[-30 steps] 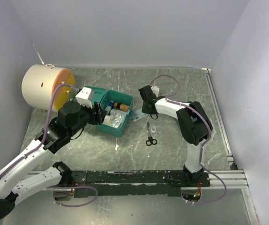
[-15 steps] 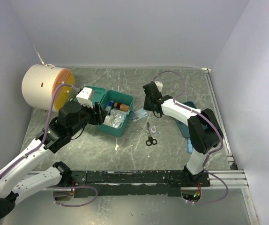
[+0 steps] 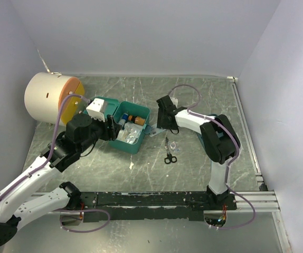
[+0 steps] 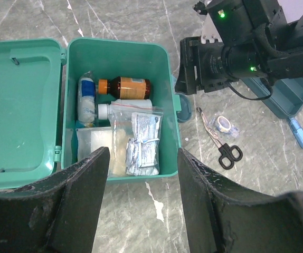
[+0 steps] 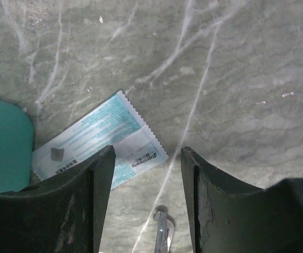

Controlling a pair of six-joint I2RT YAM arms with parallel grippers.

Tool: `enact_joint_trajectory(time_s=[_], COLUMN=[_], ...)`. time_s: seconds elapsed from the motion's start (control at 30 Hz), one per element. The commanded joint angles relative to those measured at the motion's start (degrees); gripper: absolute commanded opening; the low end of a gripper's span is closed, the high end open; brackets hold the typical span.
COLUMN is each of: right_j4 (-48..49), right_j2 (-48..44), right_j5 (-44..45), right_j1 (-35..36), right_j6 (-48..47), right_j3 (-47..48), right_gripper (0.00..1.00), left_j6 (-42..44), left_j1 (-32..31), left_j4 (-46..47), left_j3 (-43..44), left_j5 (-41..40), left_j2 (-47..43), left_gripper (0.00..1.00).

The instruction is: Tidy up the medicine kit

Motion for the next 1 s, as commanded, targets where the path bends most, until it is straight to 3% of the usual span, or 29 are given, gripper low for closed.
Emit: enact_joint_trajectory(time_s=[0.0, 0.1, 0.33, 0.67, 0.97], right_j4=[-1.1, -2.6, -2.3, 5.2, -0.5], right_j2=[2.7, 4.9, 6.4, -3.7, -4.0], right_j5=[-0.7, -0.5, -0.9, 1.2, 7.4], right_j1=[-0.3, -0.3, -0.3, -0.4, 0.2], right_j6=[-0.6, -0.5, 0.4, 0.0, 4.4], right_j3=[3.1, 4.1, 2.8, -1.1, 0.9], right_gripper=[0.51, 0.42, 0.0, 0.0, 0.0], left_j6=[-0.3, -0.4, -0.3, -0.4, -0.4], left_j1=[0.2, 0.2, 0.2, 0.2, 0.2], left_j4=[1.4, 1.5, 1.2, 1.2, 1.2], left_j3=[0.7, 0.6, 0.7, 0.6, 0.7], left_j5=[1.0, 0.8, 0.7, 0.8, 0.7], left_j2=[-0.7, -1.0, -1.3, -1.3, -1.5], left_gripper=[0.65, 0.65, 0.65, 0.65, 0.65])
